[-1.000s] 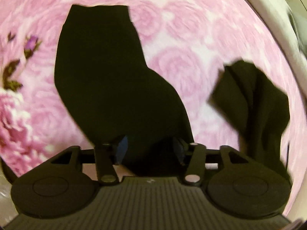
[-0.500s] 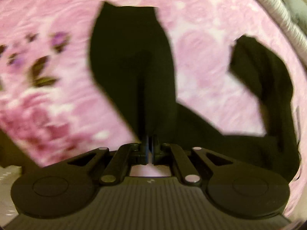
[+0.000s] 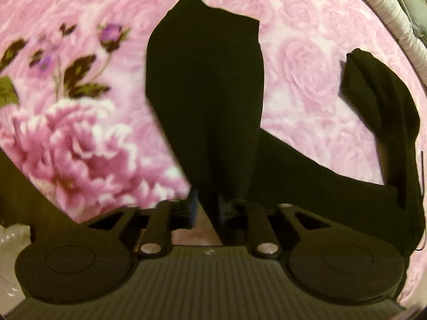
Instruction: Fold clothes
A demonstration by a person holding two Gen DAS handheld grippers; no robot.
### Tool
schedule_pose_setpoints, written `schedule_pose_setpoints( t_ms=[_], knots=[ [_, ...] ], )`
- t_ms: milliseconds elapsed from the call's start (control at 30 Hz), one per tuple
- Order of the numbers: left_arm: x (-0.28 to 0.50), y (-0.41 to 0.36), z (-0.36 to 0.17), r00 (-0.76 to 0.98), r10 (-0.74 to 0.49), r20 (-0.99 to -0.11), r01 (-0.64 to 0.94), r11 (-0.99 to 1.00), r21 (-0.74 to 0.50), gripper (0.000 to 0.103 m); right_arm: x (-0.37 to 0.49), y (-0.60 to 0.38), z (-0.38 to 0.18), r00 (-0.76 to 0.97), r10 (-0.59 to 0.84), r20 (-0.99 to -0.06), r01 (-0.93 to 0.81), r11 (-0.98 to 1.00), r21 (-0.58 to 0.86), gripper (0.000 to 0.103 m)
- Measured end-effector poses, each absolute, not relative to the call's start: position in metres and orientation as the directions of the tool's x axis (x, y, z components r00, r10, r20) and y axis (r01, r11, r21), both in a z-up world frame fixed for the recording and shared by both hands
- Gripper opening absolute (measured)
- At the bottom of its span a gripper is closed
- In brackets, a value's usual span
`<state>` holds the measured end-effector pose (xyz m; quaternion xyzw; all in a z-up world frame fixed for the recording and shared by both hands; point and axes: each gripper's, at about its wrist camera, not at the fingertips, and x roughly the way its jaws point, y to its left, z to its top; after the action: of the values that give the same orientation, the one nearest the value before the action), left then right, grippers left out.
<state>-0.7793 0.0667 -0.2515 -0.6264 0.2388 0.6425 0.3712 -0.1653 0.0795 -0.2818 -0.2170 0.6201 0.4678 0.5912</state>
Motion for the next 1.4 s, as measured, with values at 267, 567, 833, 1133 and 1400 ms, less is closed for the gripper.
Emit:
schedule_pose_setpoints(
  t_ms=[267,567,833,1133,1400],
  knots=[
    [-0.772,0.102,-0.234,-0.038,0.256,-0.966,-0.854,-0.51,-0.102,0.035,-0.144,0.08,-0.3,-0.222,0.344,-0.912,-0.682,0.614,0.398,0.044],
    [-0.744,0.193,-0.289,-0.182,0.138,-0.974,-0.927,-0.354,0.123,0.048,-0.141,0.084,-0.318,-0.243,0.361,-0.9,-0.588,0.683,0.433,0.045],
    [-0.761,0.191,-0.281,-0.122,0.199,-0.972,-0.921,-0.388,0.036,0.0,-0.151,0.108,-0.292,-0.239,0.38,-0.894,-0.642,0.629,0.439,0.006],
    [-0.876,0.278,-0.138,-0.18,0.476,-0.861,-0.786,-0.596,-0.165,0.0,-0.177,0.277,-0.166,-0.313,0.586,-0.747,-0.674,0.417,0.609,0.004],
    [-0.911,0.301,0.044,-0.245,0.788,-0.565,-0.77,-0.512,-0.381,0.0,-0.228,0.39,0.021,-0.416,0.822,-0.389,-0.702,-0.019,0.712,0.003]
  ],
)
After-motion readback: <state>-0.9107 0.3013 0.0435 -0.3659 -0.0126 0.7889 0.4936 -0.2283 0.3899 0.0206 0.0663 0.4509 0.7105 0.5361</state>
